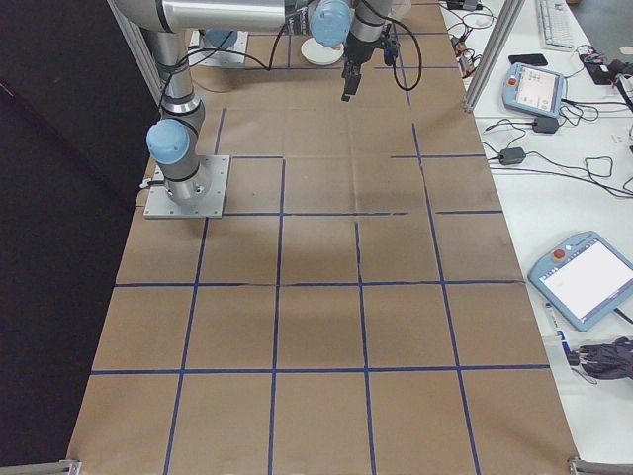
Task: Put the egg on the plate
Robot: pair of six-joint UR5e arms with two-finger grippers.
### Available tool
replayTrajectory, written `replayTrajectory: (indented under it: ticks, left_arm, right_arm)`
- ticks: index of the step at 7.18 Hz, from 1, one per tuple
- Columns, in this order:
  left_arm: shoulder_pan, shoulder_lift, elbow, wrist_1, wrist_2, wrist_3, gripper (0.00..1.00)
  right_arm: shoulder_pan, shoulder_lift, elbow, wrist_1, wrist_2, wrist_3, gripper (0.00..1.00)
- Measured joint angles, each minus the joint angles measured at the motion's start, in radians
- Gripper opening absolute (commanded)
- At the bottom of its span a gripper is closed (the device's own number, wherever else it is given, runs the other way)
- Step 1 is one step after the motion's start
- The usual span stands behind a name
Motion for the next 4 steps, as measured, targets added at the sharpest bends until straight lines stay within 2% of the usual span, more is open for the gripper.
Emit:
replayTrajectory:
  ticks: [2,4]
  left_arm:
    - [0.0,-0.008,-0.001,0.022,0.0,0.0,0.68]
    - [0.0,-0.01,-0.002,0.034,0.0,-0.001,0.49]
  right_arm:
    - [0.0,0.0,0.0,0.0,0.0,0.0,1.0]
    - [0.0,0.0,0.0,0.0,0.0,0.0,1.0]
